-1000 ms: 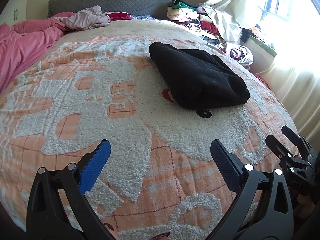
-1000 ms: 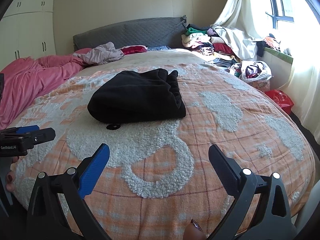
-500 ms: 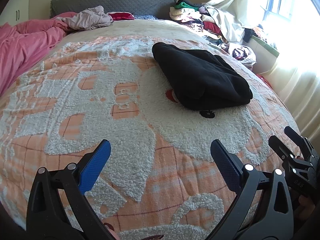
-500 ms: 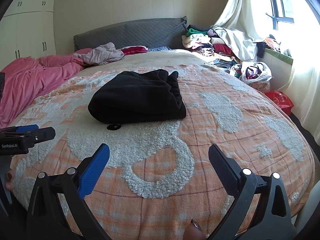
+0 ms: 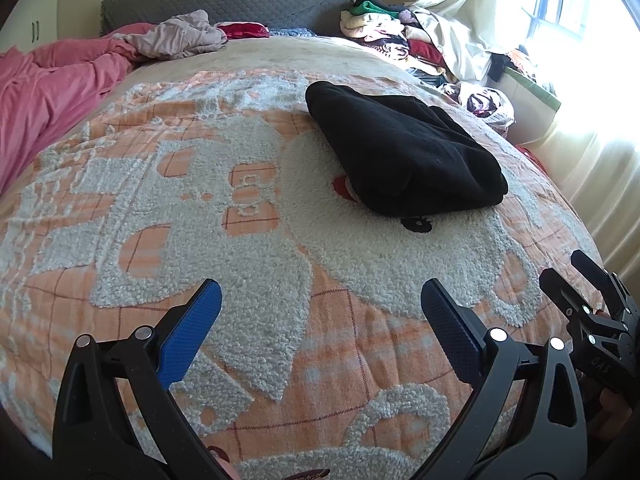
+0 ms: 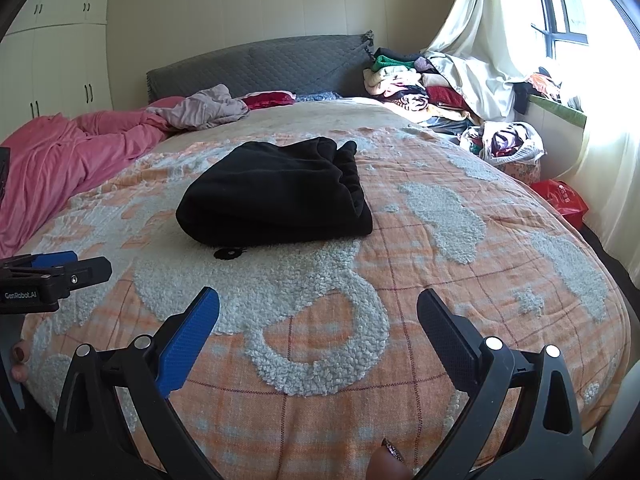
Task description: Fold small clothes
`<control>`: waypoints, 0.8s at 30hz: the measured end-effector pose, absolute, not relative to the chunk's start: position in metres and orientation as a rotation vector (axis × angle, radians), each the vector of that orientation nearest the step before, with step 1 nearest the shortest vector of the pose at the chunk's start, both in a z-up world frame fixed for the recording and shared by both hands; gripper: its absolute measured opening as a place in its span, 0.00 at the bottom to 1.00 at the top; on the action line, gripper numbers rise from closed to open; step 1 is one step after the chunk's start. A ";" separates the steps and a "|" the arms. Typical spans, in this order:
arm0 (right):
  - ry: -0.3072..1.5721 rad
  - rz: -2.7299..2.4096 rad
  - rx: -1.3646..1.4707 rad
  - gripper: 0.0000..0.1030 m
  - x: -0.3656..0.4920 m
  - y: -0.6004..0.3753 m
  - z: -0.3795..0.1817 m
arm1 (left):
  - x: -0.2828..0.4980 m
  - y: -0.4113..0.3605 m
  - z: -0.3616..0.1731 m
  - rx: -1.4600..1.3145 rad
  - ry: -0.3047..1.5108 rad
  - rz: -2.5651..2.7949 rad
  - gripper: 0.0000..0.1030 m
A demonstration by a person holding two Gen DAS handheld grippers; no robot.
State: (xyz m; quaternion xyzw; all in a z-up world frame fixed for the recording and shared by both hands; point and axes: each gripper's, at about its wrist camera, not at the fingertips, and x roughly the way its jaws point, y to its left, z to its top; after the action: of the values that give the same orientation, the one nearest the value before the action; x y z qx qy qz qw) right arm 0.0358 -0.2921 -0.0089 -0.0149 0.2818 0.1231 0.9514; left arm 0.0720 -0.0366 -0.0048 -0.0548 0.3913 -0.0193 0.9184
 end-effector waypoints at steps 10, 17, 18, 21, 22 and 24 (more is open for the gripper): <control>0.575 0.247 -0.031 0.96 0.036 -0.292 -0.010 | 0.073 -0.036 -0.005 -0.100 0.812 -0.030 0.91; 0.575 0.246 -0.031 0.96 0.036 -0.292 -0.009 | 0.072 -0.038 -0.006 -0.090 0.814 -0.030 0.91; 0.575 0.245 -0.031 0.96 0.036 -0.292 -0.010 | 0.073 -0.038 -0.006 -0.086 0.815 -0.030 0.91; 0.575 0.243 -0.031 0.96 0.036 -0.292 -0.010 | 0.073 -0.039 -0.007 -0.082 0.815 -0.034 0.91; 0.574 0.241 -0.030 0.96 0.036 -0.293 -0.010 | 0.072 -0.039 -0.008 -0.087 0.817 -0.040 0.91; 0.567 0.218 -0.030 0.96 0.035 -0.296 -0.010 | 0.072 -0.039 -0.008 -0.093 0.822 -0.054 0.91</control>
State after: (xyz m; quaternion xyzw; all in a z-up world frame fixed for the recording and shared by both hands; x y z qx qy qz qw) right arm 0.0349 -0.2960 -0.0097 -0.0148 0.2792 0.1073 0.9541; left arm 0.0723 -0.0395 -0.0084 -0.0450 0.3995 -0.0264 0.9153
